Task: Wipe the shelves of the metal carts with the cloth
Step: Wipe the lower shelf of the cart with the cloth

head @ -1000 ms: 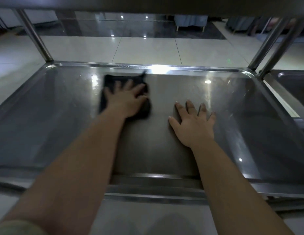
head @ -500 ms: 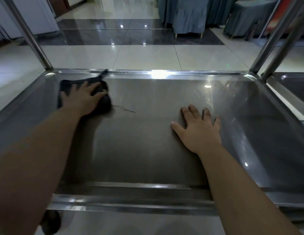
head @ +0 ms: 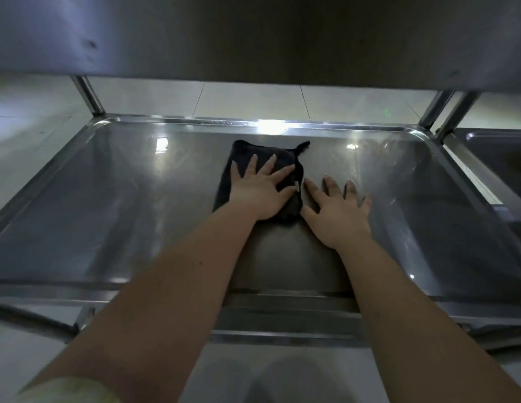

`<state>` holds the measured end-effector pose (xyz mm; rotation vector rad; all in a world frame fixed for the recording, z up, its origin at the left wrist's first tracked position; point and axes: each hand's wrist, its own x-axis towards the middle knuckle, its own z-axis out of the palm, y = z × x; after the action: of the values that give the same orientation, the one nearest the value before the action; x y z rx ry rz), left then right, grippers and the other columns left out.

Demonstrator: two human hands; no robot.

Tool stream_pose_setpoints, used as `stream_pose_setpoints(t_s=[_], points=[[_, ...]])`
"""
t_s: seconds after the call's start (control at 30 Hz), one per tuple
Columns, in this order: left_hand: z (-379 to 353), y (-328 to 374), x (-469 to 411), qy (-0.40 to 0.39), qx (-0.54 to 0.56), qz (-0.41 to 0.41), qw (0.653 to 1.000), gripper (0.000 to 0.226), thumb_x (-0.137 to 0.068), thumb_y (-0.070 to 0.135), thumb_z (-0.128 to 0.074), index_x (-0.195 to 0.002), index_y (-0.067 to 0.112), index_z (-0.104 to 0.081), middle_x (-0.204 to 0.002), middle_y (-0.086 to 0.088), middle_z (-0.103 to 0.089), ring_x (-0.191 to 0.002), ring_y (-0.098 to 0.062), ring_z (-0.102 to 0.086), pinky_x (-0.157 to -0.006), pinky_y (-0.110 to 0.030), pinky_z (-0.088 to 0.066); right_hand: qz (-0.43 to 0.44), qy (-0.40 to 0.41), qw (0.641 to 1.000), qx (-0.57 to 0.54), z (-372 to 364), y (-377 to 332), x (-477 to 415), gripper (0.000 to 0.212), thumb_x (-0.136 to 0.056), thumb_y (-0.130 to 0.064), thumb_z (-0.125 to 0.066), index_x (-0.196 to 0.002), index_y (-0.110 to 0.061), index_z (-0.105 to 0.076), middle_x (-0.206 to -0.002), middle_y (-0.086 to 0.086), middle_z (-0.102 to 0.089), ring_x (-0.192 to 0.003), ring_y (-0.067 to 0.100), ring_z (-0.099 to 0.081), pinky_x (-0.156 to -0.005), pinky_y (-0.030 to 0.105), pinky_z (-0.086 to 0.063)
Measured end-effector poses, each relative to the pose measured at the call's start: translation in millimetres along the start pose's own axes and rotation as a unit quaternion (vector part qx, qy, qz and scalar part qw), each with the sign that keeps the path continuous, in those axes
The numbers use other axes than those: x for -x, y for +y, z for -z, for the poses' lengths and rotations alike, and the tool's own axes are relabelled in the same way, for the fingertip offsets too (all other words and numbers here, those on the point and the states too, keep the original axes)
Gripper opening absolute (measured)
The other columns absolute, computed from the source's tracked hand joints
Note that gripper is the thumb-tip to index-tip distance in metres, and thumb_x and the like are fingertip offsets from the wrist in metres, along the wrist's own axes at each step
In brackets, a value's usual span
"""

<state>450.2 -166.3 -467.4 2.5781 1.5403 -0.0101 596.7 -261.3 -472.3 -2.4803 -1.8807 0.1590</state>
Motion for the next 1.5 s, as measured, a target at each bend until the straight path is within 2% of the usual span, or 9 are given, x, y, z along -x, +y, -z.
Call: stream_pose_setpoints(t_s=[0.13,0.27,0.37,0.5,0.7,0.9,1.07,1.17,1.5], points=[[5.1,-60.1,22.3,0.013,0.017,0.020,1.000,0.059,-0.092,0.072,-0.024,-0.147,0.057,-0.011,-0.163,0.013,-0.002,-0.150,-0.020,0.004,-0.118,-0.055,0.007,-0.005,0.000,1.000,-0.022,0.8,-0.7,0.8,0.064,-0.092,-0.071,-0.023,-0.151,-0.049,-0.011,-0.164,-0.006,-0.004,-0.149,0.034,0.003,-0.115,0.064,0.004],[14.1,-172.2,65.3,0.032,-0.001,0.148,0.988,0.059,-0.093,0.071,-0.024,-0.148,0.053,-0.014,-0.163,0.009,-0.007,-0.150,-0.025,-0.005,-0.116,-0.058,-0.002,-0.006,0.005,1.000,-0.022,2.2,-2.2,2.0,0.063,-0.092,-0.071,-0.024,-0.150,-0.049,-0.016,-0.163,-0.006,-0.008,-0.148,0.036,0.000,-0.115,0.065,0.000],[15.4,-207.7,90.3,0.033,-0.001,0.199,0.979,0.058,-0.095,0.068,-0.026,-0.149,0.052,-0.015,-0.163,0.008,-0.008,-0.150,-0.027,-0.005,-0.116,-0.059,-0.001,-0.007,-0.003,1.000,0.001,3.0,-7.2,2.2,0.061,-0.093,-0.069,-0.021,-0.150,-0.049,-0.015,-0.164,-0.003,-0.007,-0.148,0.039,0.000,-0.113,0.067,-0.001],[17.7,-198.8,88.9,0.039,0.007,0.201,0.979,0.055,-0.095,0.065,-0.026,-0.148,0.054,-0.014,-0.163,0.009,-0.006,-0.150,-0.026,-0.002,-0.115,-0.060,0.002,-0.034,-0.031,0.999,0.007,8.9,-36.3,7.1,0.064,-0.094,-0.067,-0.021,-0.152,-0.043,-0.010,-0.164,0.001,-0.002,-0.146,0.045,0.001,-0.111,0.071,-0.006],[17.9,-201.0,91.1,0.041,0.007,0.190,0.981,0.055,-0.096,0.064,-0.024,-0.148,0.054,-0.014,-0.163,0.009,-0.005,-0.150,-0.026,-0.001,-0.115,-0.061,0.002,0.079,-0.036,0.996,-0.009,-3.5,-143.6,21.4,0.067,-0.094,-0.068,-0.020,-0.154,-0.041,-0.005,-0.164,0.002,0.002,-0.145,0.048,0.008,-0.108,0.074,0.004],[18.4,-192.2,90.2,0.023,-0.004,0.189,0.982,0.056,-0.096,0.065,-0.021,-0.149,0.054,-0.009,-0.164,0.009,0.000,-0.150,-0.028,0.003,-0.114,-0.064,0.004,0.064,-0.004,0.998,-0.001,-14.2,-149.1,21.6,0.066,-0.093,-0.070,-0.014,-0.153,-0.043,-0.003,-0.164,0.001,0.002,-0.145,0.048,0.008,-0.107,0.074,0.006],[4.4,-115.1,75.7,0.029,0.008,0.038,0.999,0.052,-0.098,0.062,-0.022,-0.148,0.054,-0.010,-0.163,0.012,-0.001,-0.150,-0.025,0.005,-0.115,-0.062,0.007,0.063,-0.008,0.998,0.016,-14.4,-147.4,21.8,0.061,-0.099,-0.054,-0.019,-0.155,-0.035,-0.002,-0.164,0.000,0.005,-0.146,0.046,0.008,-0.109,0.073,0.002],[9.9,-124.5,72.2,0.009,0.022,0.019,1.000,0.056,-0.096,0.066,-0.023,-0.149,0.054,-0.011,-0.163,0.013,-0.002,-0.150,-0.022,0.005,-0.116,-0.057,0.008,0.061,-0.018,0.998,0.006,-14.1,-143.5,19.1,0.059,-0.100,-0.052,-0.017,-0.155,-0.035,-0.001,-0.164,-0.003,0.006,-0.147,0.043,0.009,-0.111,0.070,0.002],[27.9,-310.0,148.6,0.043,-0.008,0.248,0.968,0.058,-0.095,0.066,-0.024,-0.149,0.051,-0.013,-0.163,0.006,-0.009,-0.149,-0.028,-0.004,-0.117,-0.057,-0.001,0.053,-0.026,0.998,0.006,-14.5,-150.1,17.7,0.058,-0.099,-0.053,-0.016,-0.154,-0.040,0.000,-0.164,-0.004,0.005,-0.147,0.043,0.007,-0.112,0.069,0.004]])
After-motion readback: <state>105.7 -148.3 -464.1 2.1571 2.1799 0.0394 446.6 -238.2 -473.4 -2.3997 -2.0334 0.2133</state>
